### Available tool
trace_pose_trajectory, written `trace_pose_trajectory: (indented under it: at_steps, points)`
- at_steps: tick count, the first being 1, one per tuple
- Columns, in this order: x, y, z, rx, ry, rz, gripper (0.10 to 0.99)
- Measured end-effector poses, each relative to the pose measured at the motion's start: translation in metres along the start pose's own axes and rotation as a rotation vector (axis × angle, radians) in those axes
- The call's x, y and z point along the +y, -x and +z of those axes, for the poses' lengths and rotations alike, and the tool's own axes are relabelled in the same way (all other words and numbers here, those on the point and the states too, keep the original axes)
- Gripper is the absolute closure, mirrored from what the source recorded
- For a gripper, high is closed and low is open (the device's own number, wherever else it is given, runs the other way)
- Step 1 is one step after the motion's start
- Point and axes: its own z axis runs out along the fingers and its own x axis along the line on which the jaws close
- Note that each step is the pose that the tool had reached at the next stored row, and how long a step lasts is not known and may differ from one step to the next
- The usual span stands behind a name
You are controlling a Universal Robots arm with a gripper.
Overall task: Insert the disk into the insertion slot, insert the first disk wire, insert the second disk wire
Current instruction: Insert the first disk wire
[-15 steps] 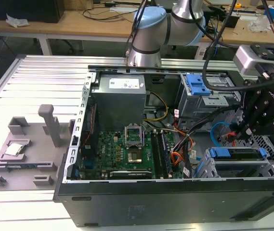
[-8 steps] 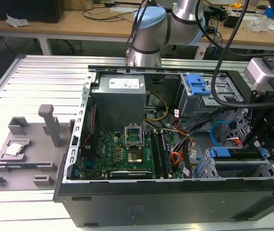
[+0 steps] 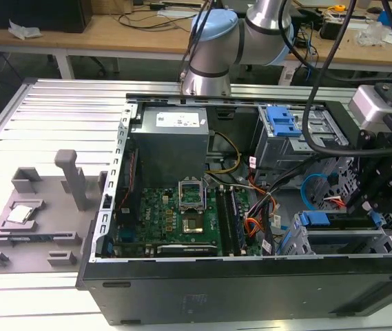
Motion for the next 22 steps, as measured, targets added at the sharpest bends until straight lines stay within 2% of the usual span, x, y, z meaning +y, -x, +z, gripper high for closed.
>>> trace_pose_trajectory:
  at_steps: [6,19,21,22]
  points:
    - [-0.0029,0.0001,0.0058,-0.0055,0.001,-0.002,0.902]
    - [-0.0063,-0.0003,0.0121,-0.0069,0.002,-0.002,0.902]
    - [-0.0063,-0.0003,0.0124,-0.0067,0.003,-0.002,0.890]
    - [-0.0063,-0.0003,0.0121,-0.0063,0.003,-0.002,0.827]
